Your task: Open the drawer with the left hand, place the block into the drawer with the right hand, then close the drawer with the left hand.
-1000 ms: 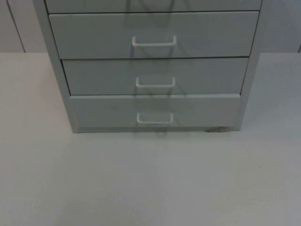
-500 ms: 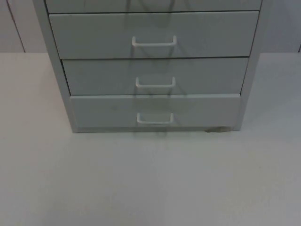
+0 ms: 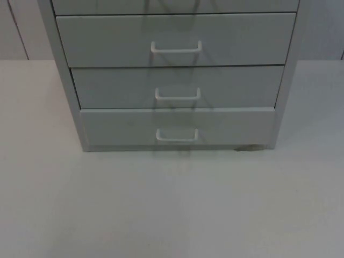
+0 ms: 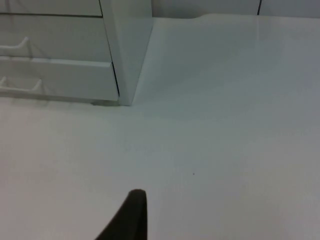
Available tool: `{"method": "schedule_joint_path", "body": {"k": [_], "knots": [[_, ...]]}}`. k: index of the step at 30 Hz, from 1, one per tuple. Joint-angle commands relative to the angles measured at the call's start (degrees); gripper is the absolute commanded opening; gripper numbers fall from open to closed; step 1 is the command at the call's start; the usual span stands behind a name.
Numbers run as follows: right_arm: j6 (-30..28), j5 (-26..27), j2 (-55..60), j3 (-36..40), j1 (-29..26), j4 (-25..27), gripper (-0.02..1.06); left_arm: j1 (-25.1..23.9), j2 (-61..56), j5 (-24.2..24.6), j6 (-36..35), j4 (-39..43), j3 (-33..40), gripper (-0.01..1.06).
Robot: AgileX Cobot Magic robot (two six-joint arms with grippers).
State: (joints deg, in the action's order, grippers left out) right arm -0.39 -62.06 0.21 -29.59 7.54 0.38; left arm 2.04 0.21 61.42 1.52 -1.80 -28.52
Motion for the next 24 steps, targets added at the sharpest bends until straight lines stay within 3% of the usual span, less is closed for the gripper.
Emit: {"method": "schedule_joint_path", "body": {"k": [1,18,24], "knots": [[-0.42,0.17,-0.21,0.02,-0.35,0.13,1.05,-0.1,-0.21,0.15,-0.47,-0.05,0.28,1.05],[-0.29,0.26,-0.21,0.02,-0.35,0.13,1.05,-0.1,-0.21,0.15,-0.47,-0.05,0.28,1.05],[-0.29,0.26,-0.21,0.02,-0.35,0.13,1.05,-3.93,-0.21,0.15,-0.47,0.1,0.28,1.05]]}}
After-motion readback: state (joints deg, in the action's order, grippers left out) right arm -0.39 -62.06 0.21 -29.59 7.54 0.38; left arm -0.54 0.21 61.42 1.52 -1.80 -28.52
